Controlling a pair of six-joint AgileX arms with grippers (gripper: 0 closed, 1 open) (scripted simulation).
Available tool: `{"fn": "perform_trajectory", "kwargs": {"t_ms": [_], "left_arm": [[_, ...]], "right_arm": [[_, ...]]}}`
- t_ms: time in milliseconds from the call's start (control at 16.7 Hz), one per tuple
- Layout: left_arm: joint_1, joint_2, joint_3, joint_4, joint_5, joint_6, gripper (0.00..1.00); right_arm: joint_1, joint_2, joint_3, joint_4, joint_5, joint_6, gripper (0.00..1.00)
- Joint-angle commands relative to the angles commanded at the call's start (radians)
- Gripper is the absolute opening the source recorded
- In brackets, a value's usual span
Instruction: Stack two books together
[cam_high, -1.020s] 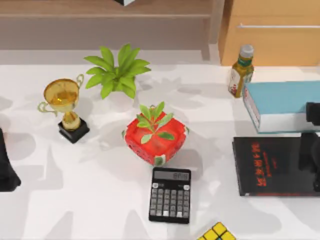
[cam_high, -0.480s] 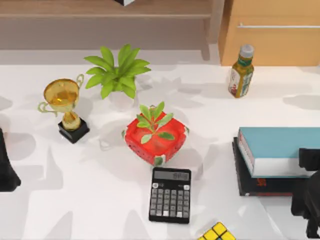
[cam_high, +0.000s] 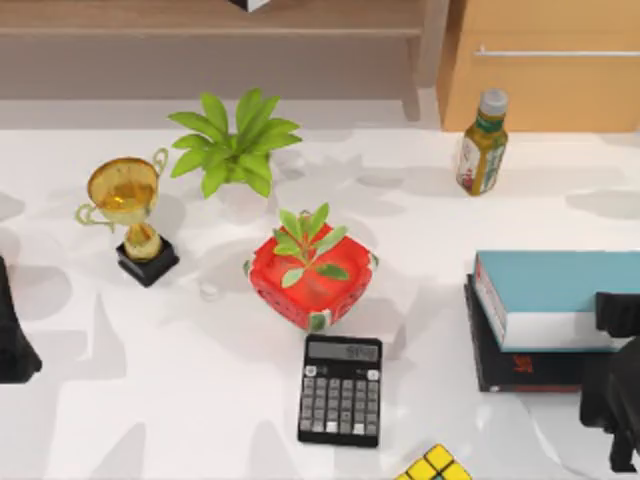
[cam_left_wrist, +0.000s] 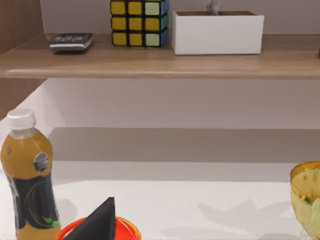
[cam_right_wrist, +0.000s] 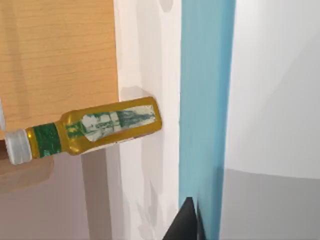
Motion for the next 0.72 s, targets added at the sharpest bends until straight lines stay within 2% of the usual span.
{"fn": "perform_trajectory", "kwargs": {"t_ms": [120,720], "left_arm": [[0.0,0.0,0.0,0.0,0.0,0.0,1.0],[0.0,0.0,0.0,0.0,0.0,0.0,1.0]], "right_arm": [[0.0,0.0,0.0,0.0,0.0,0.0,0.0],[0.0,0.0,0.0,0.0,0.0,0.0,0.75]]}}
